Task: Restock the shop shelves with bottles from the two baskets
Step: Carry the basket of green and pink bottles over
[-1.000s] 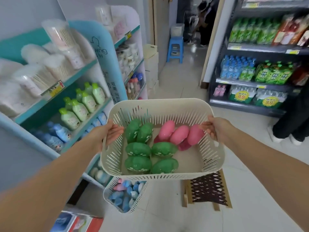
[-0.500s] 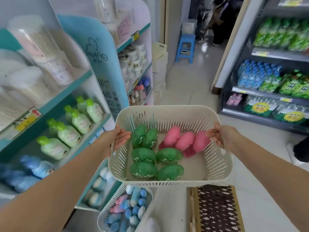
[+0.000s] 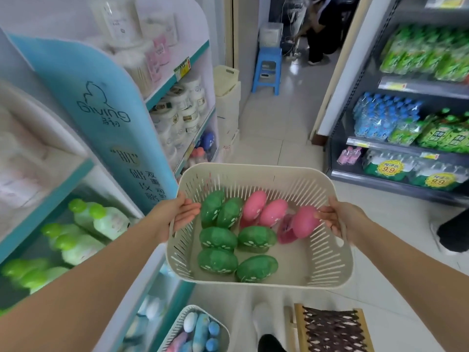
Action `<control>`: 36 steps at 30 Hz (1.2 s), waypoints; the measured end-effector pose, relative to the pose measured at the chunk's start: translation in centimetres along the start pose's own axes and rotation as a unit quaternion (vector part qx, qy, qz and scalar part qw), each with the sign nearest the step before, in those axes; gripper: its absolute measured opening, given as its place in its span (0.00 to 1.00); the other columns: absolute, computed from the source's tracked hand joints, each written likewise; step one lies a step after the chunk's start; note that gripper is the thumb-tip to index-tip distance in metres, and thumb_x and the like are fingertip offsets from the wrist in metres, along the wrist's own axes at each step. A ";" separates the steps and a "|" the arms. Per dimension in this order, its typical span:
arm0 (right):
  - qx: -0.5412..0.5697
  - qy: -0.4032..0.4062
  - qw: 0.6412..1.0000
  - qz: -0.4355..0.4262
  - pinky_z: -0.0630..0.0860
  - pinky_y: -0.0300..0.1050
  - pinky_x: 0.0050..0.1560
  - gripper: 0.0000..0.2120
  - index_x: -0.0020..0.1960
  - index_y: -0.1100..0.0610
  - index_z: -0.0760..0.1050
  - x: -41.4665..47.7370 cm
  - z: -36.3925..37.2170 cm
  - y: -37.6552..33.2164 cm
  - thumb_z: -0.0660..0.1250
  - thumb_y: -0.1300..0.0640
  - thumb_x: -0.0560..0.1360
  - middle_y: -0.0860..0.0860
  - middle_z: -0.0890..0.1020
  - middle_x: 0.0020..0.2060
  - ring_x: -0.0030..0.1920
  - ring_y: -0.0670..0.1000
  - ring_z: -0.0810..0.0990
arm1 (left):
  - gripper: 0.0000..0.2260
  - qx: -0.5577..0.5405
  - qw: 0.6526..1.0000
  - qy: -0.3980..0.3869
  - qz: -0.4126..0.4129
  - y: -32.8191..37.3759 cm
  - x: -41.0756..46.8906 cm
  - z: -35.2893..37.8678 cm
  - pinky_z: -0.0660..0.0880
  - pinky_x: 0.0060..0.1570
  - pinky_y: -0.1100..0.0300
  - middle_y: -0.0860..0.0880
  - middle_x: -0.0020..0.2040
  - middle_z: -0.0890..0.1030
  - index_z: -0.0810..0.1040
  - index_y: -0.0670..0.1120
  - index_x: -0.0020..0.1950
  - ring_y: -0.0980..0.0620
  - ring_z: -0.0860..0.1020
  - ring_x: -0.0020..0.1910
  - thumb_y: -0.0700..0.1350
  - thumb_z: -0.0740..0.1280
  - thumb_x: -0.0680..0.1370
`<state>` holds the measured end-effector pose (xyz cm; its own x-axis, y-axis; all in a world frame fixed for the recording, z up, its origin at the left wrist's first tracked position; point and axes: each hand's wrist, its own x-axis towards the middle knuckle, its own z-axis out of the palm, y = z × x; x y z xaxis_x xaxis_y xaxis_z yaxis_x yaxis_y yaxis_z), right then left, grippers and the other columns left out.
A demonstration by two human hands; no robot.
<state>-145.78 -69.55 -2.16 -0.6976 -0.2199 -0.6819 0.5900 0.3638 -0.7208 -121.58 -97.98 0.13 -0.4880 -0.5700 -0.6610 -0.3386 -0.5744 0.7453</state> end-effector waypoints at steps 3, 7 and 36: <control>-0.002 -0.003 1.000 0.008 0.61 0.28 0.15 0.20 0.38 0.59 0.73 3.0 0.0 -1.7 0.56 0.47 0.80 0.50 0.81 0.22 0.14 0.43 0.70 | 0.13 0.000 1.000 0.014 -0.003 0.8 2.5 1.6 0.80 0.30 0.65 0.46 0.38 0.84 0.76 0.39 0.48 0.55 0.83 0.33 0.49 0.60 0.79; -0.004 -0.011 1.000 0.024 0.62 0.29 0.15 0.20 0.39 0.60 0.73 8.2 -0.3 -3.8 0.57 0.47 0.80 0.51 0.81 0.23 0.15 0.44 0.72 | 0.14 -0.001 0.999 0.031 -0.016 2.2 6.0 4.5 0.80 0.33 0.65 0.45 0.41 0.83 0.75 0.39 0.48 0.55 0.83 0.35 0.50 0.60 0.80; -0.003 -0.013 0.995 0.104 0.73 0.44 0.37 0.19 0.43 0.61 0.74 40.2 3.8 -7.0 0.58 0.45 0.79 0.52 0.83 0.26 0.25 0.48 0.82 | 0.14 0.002 0.994 0.051 -0.092 0.5 36.9 14.1 0.77 0.48 0.56 0.44 0.46 0.82 0.74 0.40 0.47 0.47 0.81 0.46 0.50 0.56 0.81</control>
<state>-176.35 -84.40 -24.99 -0.5507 -0.1623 -0.8188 0.7174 0.4093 -0.5637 -151.07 -111.02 -22.70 -0.3339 -0.5125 -0.7911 -0.4183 -0.6715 0.6116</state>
